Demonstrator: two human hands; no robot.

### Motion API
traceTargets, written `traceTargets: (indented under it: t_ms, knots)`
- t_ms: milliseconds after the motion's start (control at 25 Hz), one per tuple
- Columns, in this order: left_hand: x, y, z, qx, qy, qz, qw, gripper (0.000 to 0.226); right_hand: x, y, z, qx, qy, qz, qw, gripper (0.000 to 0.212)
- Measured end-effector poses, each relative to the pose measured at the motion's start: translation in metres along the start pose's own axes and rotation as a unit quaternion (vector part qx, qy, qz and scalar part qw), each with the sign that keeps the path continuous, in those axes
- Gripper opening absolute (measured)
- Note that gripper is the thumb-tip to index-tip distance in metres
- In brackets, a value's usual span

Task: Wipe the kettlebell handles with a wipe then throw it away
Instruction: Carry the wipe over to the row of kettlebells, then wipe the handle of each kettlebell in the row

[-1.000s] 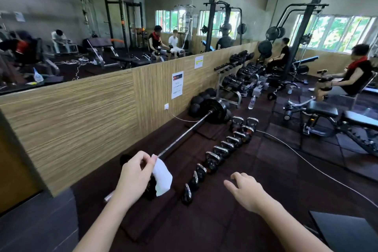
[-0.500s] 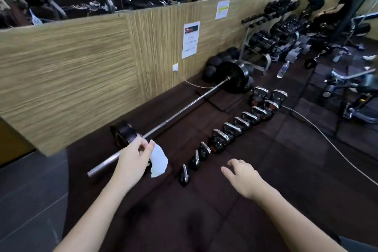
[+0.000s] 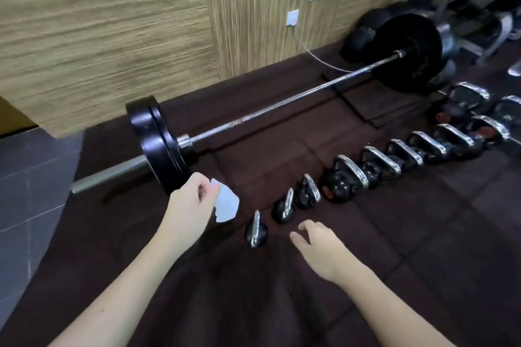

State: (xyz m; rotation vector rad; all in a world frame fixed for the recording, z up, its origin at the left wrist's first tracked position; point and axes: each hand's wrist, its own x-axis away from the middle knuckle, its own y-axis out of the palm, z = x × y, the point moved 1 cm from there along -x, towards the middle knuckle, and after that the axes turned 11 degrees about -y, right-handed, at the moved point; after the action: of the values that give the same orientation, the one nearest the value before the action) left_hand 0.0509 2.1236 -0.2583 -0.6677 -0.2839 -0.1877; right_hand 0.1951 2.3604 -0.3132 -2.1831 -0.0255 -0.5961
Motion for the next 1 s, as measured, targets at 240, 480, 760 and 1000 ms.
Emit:
traceTargets:
  t_ms: [240, 480, 760, 1000]
  knots:
    - [-0.106, 0.16, -0.102, -0.037, 0.011, -0.019, 0.999, 0.033, -0.156, 0.123, 0.116, -0.024, -0.03, -0.029, 0.999, 0.046]
    - [-0.154, 0.287, -0.205, -0.055, 0.054, -0.131, 0.988, 0.027, -0.264, 0.232, 0.176, -0.036, -0.098, -0.06, 0.993, 0.049]
    - [-0.145, 0.347, -0.257, -0.045, 0.138, 0.03, 0.989, 0.046, -0.32, 0.281, 0.205, -0.058, -0.155, -0.082, 0.983, 0.056]
    - [-0.209, 0.361, -0.225, -0.206, 0.056, -0.032, 0.976, 0.047, -0.321, 0.292, 0.204, -0.097, -0.136, -0.076, 0.983, 0.05]
